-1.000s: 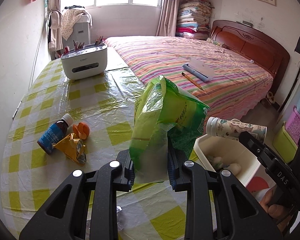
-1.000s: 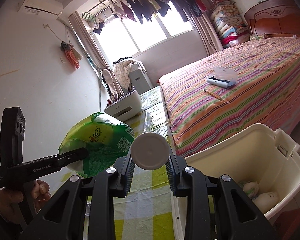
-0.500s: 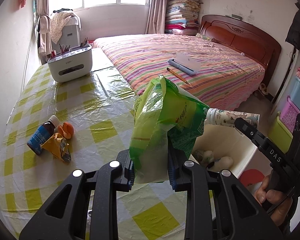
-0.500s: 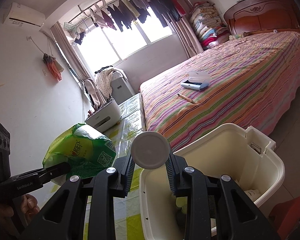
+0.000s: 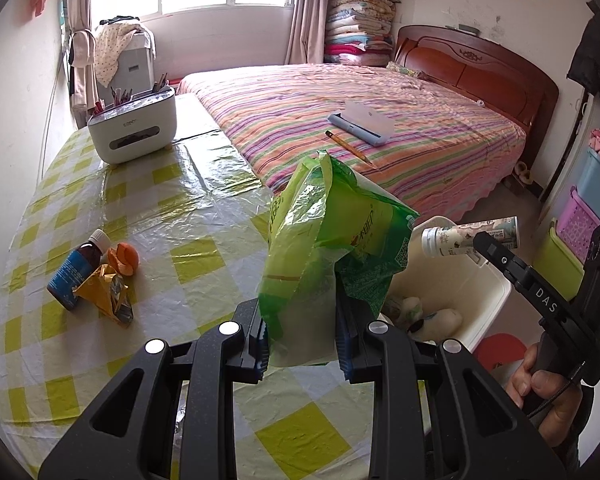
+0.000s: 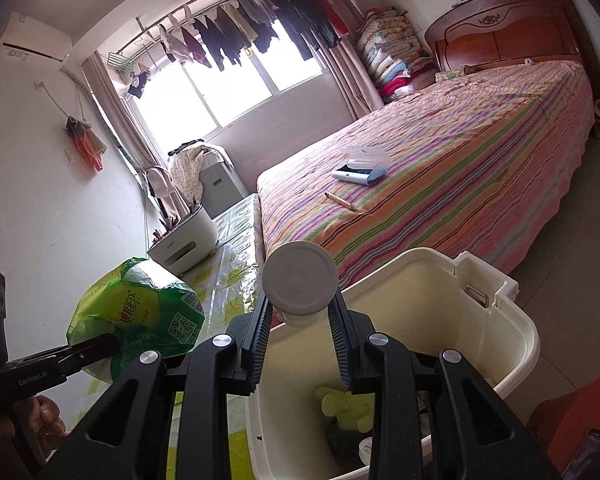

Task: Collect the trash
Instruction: 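Carry the tube bottle to the bin and open the right tool while the left tool holds the bag, then lower the green bag into the bin and open the left tool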

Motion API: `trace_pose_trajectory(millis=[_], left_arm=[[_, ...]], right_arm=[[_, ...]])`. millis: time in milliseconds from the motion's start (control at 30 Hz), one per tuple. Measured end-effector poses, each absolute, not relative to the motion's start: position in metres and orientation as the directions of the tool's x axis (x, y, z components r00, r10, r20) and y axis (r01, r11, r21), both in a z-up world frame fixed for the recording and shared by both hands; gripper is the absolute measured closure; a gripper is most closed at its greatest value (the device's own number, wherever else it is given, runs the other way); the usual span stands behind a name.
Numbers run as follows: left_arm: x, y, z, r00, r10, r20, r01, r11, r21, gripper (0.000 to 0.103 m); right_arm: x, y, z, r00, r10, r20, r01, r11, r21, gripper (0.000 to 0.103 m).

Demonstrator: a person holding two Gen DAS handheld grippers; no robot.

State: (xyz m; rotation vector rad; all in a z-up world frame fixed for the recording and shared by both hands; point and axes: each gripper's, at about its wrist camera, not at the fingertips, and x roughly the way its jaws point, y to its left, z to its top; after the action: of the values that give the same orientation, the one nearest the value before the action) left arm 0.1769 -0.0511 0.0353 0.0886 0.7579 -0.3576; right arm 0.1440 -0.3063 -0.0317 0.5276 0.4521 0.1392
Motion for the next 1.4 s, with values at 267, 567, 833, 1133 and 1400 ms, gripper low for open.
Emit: trace_pose_trajectory(millis=[267,567,833,1133,1400], left_arm=[[0.175,-0.055,0.032,0.664,-0.29,-0.689,0.356,0.933,-0.05,0.077],[0.174,-0.067,0.018,0.638,-0.289,-0.714,0.378,0.925,-0.037,0.076],[0.172,-0.071,0.012,0.622,-0.295,-0.726,0.381,0.923,-0.049,0.076],[0.179,-0.083,0.013,0.604,-0.302,-0.737,0.377,0.924,-0.069,0.076],[0.186,-0.125,0.011,0.577,-0.314,-0.753,0.421,0.905,-0.055,0.076]], right_arm=[[0.142,-0.309,-0.033,0.898,0.209,-0.387,0.018,0.862,0.507,0.075],[0.145,-0.31,-0.038,0.88,0.227,-0.418,0.03,0.851,0.525,0.07],[0.139,-0.318,-0.039,0.896,0.207,-0.393,0.053,0.83,0.556,0.048],[0.116,-0.344,-0.036,0.949,0.113,-0.295,0.108,0.762,0.639,0.044],[0.101,-0.366,-0.04,0.97,0.072,-0.234,0.12,0.693,0.711,0.041]])
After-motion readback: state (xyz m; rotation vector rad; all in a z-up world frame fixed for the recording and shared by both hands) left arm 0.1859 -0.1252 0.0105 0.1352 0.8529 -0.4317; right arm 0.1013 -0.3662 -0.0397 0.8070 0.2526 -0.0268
